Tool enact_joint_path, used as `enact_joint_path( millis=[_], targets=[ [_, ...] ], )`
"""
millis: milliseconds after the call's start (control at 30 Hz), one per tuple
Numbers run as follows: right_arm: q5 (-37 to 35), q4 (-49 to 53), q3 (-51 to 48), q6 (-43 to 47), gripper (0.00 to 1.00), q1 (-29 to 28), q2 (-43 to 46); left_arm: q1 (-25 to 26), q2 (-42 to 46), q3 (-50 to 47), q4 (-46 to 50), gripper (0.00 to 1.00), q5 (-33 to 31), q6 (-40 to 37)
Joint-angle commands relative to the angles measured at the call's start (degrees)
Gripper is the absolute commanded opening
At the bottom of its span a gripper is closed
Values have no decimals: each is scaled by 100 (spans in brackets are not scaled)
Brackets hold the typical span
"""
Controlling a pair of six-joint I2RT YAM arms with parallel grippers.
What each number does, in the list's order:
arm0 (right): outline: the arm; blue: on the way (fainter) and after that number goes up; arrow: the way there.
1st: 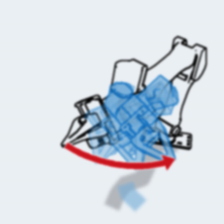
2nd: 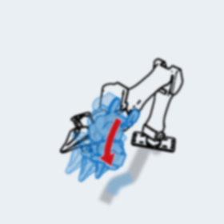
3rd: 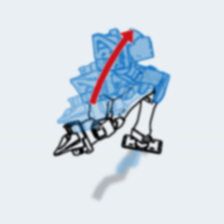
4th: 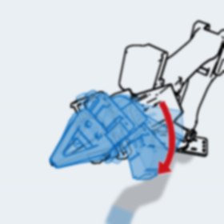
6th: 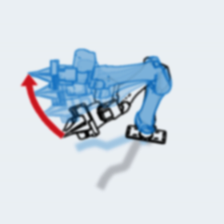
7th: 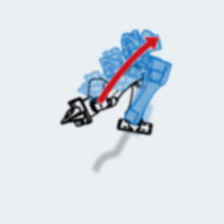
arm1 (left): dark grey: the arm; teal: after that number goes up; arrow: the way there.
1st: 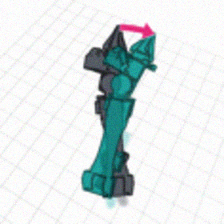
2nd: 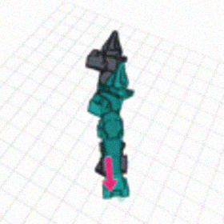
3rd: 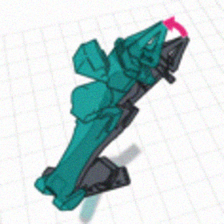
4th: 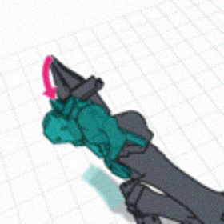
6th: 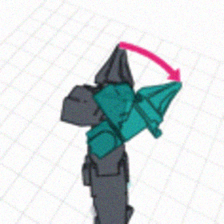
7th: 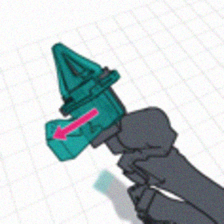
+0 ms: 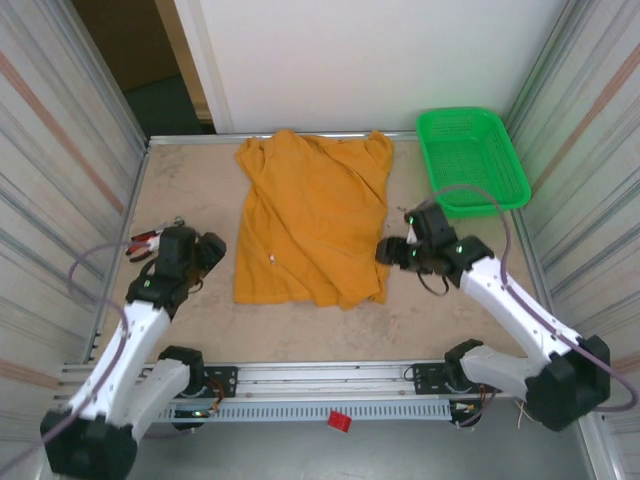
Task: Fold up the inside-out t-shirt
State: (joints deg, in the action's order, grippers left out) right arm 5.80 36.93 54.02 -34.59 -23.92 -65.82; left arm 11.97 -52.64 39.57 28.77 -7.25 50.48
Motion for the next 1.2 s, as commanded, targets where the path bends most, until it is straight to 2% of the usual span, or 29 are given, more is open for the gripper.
enact_joint_path(
  millis=[0,133,200,300,467,533,700,800,833,900,933,967,1067,1100,1167],
  targets=[
    [-100,-373,898,523,65,598,-1000,87,-1315,881,-813,76,72,-774],
    [-68,-611,2275,652,64,943,-2820,103,-3418,2602,-964,77,130,-1462],
    [-127,-562,2992,632,64,1042,-3809,95,-4514,3747,-852,77,119,-1757],
    [158,-463,4066,358,63,1280,-4969,70,-6033,5529,-383,77,-12,-2082],
    [309,-278,5608,111,63,1382,-6261,25,-8175,8330,646,77,21,-2196],
    [246,-147,6089,110,63,1386,-6669,30,-8765,9010,820,77,117,-2157],
    [317,225,7380,50,63,1375,-7691,1,-9405,9481,706,75,354,-1801],
    [321,337,8035,92,62,1346,-8168,-43,-9483,9371,546,67,454,-1633],
    [327,400,8272,84,61,1346,-8314,-58,-9490,9330,489,60,509,-1608],
    [373,525,8696,59,56,1372,-8601,-89,-9508,9293,445,28,587,-1586],
    [391,551,8810,51,50,1380,-8690,-102,-9501,9281,453,11,598,-1580],
    [395,553,8891,27,40,1398,-8741,-123,-9478,9242,462,0,599,-1586],
    [465,498,8898,-45,5,1475,-8776,-197,-9229,8918,363,0,585,-1655],
    [453,511,8893,-55,0,1497,-8760,-224,-9115,8760,304,0,560,-1662],
    [339,506,8810,-16,0,1522,-8642,-293,-8826,8375,182,0,484,-1652]
  ],
)
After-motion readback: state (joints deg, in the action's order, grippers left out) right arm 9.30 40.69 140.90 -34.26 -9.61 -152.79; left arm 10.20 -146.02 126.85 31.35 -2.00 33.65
